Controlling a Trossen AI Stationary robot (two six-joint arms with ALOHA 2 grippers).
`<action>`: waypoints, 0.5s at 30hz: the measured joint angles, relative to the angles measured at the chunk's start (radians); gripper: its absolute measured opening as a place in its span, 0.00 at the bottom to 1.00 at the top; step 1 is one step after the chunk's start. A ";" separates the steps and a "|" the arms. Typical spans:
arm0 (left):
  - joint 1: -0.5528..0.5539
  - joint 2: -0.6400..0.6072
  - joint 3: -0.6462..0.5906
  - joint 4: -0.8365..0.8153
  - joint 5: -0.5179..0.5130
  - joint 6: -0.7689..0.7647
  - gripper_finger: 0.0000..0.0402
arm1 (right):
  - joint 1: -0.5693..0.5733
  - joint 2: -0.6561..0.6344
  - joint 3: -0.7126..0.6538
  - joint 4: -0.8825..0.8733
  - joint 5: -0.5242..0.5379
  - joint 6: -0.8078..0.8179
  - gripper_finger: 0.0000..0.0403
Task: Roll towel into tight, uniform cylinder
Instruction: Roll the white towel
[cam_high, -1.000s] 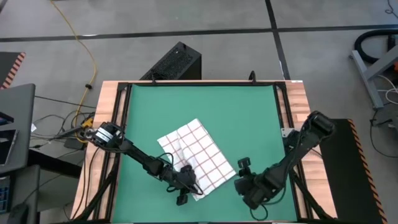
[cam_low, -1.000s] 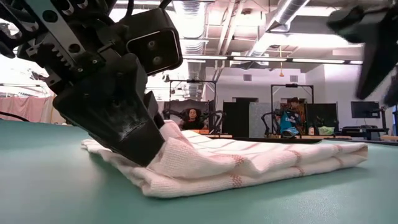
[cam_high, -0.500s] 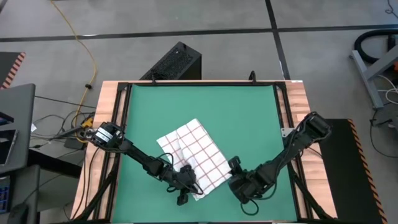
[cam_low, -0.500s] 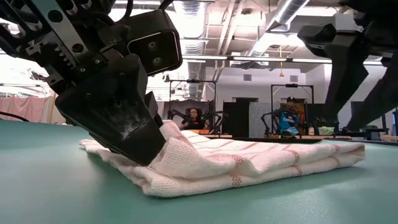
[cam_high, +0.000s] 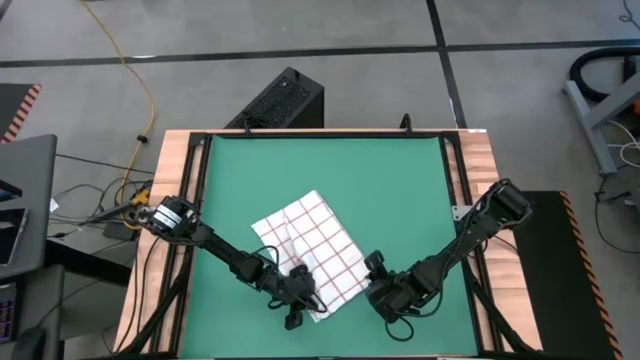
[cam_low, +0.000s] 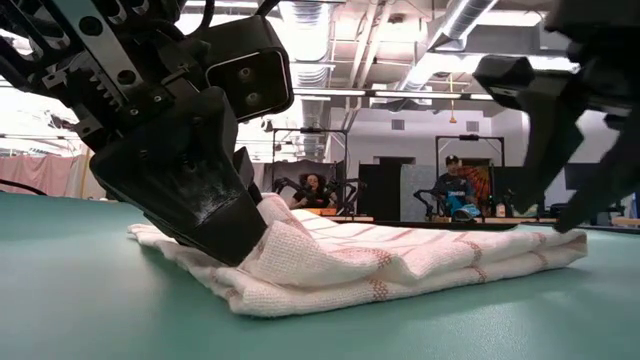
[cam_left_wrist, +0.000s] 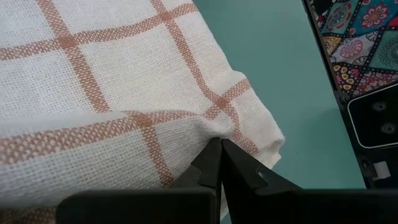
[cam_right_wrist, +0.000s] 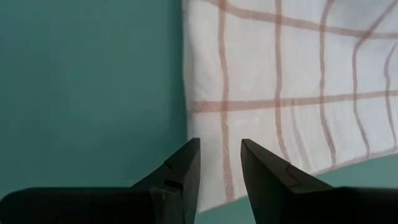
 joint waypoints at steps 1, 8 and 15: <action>0.000 0.000 0.000 0.000 0.000 0.000 0.00 | -0.004 0.000 0.000 0.004 0.000 0.000 0.34; 0.000 0.000 0.000 0.000 0.000 0.000 0.00 | -0.022 0.000 0.000 0.011 -0.002 0.001 0.34; 0.000 0.000 0.000 0.001 -0.002 0.000 0.00 | -0.020 0.000 0.000 0.044 -0.026 0.002 0.34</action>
